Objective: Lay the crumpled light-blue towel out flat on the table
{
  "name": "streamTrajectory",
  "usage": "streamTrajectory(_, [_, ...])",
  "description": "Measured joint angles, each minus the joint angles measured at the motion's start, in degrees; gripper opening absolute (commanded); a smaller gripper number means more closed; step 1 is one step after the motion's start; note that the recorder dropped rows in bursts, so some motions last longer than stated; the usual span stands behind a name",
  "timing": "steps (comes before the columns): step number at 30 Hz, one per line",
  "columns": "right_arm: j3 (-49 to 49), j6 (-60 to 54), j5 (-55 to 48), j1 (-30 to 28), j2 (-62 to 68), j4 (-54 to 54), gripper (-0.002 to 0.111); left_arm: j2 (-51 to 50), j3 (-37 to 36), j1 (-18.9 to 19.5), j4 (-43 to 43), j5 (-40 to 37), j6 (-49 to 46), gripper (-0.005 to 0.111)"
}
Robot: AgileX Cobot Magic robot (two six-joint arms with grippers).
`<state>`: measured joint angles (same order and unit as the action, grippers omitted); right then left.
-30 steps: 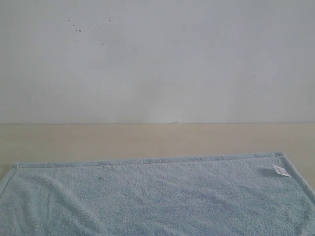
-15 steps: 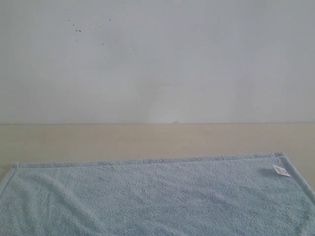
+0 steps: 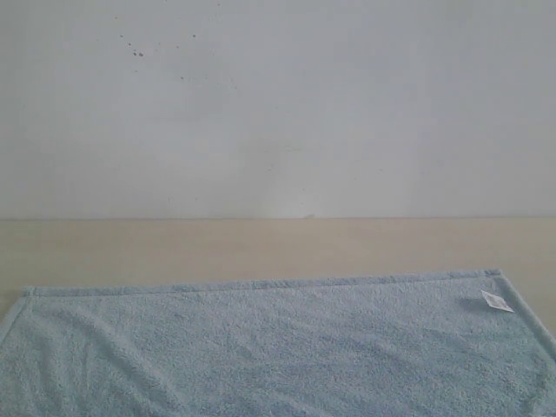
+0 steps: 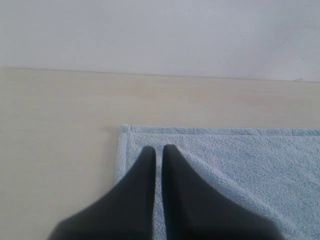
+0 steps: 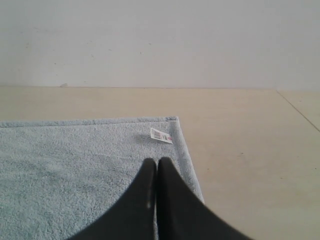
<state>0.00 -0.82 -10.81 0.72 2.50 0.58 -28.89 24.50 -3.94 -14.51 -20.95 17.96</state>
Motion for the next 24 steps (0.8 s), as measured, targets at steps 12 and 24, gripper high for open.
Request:
streamTrajectory(12, [0.00, 0.00, 0.00, 0.00, 0.00, 0.00, 0.000, 0.00, 0.00, 0.00, 0.00, 0.00, 0.00, 0.004])
streamTrajectory(24, [0.00, 0.12, -0.05, 0.00, 0.00, 0.00, 0.000, 10.91, -7.31, 0.00, -1.08, 0.90, 0.00, 0.004])
